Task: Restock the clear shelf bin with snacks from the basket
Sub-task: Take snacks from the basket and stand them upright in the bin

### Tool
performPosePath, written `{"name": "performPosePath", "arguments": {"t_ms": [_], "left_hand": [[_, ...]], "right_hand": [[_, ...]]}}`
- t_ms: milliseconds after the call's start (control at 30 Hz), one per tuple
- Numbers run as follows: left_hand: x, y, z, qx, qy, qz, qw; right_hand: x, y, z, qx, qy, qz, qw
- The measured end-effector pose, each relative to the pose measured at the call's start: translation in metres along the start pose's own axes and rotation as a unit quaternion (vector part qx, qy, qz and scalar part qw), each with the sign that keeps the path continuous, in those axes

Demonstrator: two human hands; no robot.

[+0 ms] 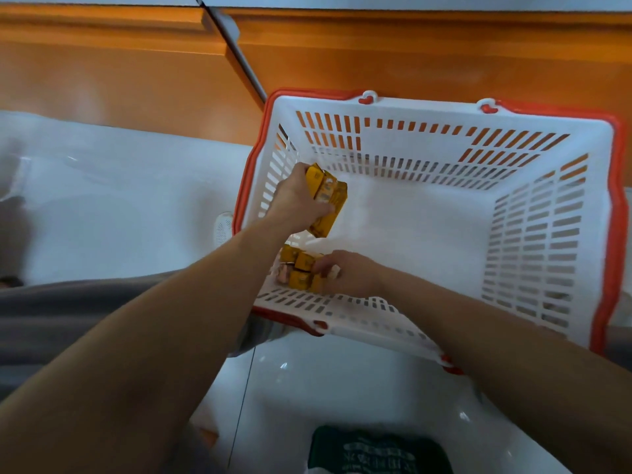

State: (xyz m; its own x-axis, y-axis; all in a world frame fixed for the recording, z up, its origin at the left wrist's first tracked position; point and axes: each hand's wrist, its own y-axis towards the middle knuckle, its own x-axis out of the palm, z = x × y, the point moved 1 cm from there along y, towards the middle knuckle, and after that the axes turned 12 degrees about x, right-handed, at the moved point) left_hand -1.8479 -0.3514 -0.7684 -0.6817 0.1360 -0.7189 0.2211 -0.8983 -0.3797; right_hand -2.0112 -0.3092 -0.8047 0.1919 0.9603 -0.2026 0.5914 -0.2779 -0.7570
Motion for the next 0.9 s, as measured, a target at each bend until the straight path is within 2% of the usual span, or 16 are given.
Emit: {"name": "performPosePath", "arguments": {"t_ms": [100,300,500,667,900], "left_hand": [[0.000,0.004,0.000,-0.004,-0.011,-0.002,1.000],[0.002,0.002,0.003,-0.013,-0.012,-0.014,1.000],[-0.008,-0.008,0.037,0.018,0.013,-0.044,0.999],[-0.042,-0.020,0.096,0.096,0.060,-0.093,0.989],[-0.133,-0.053,0.200,0.198,0.078,-0.065,0.975]], "right_hand": [[0.002,0.001,0.003,0.012,-0.084,0.011,0.996],[-0.004,-0.002,0.026,0.109,-0.096,0.054,0.988],[-0.067,-0.047,0.043,0.191,0.080,0.010,0.978],[-0.139,-0.124,0.020,0.153,0.126,0.057,0.979],[-0.215,-0.248,-0.051,0.038,0.145,0.160,0.976]]}}
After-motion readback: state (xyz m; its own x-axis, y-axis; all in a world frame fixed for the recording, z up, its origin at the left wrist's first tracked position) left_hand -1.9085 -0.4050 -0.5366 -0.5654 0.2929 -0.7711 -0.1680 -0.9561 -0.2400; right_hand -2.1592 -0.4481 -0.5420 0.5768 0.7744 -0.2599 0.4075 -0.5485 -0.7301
